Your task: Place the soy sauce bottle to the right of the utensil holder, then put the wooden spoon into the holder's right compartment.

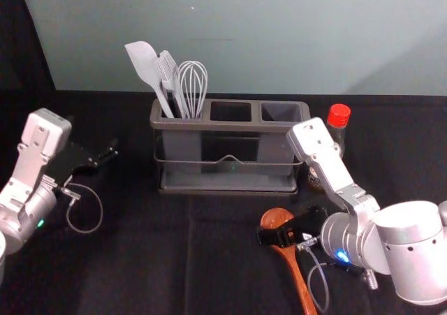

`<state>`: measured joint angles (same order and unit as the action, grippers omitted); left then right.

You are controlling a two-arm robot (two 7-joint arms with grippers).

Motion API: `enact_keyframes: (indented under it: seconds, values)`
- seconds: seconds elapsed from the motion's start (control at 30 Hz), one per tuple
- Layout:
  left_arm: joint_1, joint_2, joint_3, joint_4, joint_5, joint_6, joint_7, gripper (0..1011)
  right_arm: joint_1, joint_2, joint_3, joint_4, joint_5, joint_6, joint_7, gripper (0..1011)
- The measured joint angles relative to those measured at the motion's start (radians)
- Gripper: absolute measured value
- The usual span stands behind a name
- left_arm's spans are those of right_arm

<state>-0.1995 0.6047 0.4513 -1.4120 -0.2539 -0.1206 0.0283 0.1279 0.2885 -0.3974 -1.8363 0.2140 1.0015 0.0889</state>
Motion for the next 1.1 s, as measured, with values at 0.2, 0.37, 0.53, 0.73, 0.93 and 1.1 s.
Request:
enact_keyframes:
  seconds: [0.2,0.37,0.53,0.73,0.93,1.1]
  values:
    - [0.0,0.0,0.0,0.0,0.0,0.0,0.0,1005,0.003,-0.019,0.004,0.009,-0.016,0.013,-0.001,1004]
    - [0.0,0.0,0.0,0.0,0.0,0.0,0.0,1005,0.013,-0.031,0.001,0.027,-0.029,0.022,0.003,1004]
    - [0.0,0.0,0.0,0.0,0.0,0.0,0.0,1005,0.017,-0.037,0.002,0.041,-0.036,0.022,0.013,1004]
    - [0.0,0.0,0.0,0.0,0.0,0.0,0.0,1005,0.021,-0.043,0.001,0.055,-0.052,0.02,0.021,1004]
    - [0.0,0.0,0.0,0.0,0.0,0.0,0.0,1005,0.022,-0.05,0.002,0.064,-0.067,0.019,0.026,1004]
    - [0.0,0.0,0.0,0.0,0.0,0.0,0.0,1005,0.022,-0.055,0.004,0.065,-0.08,0.021,0.031,1004]
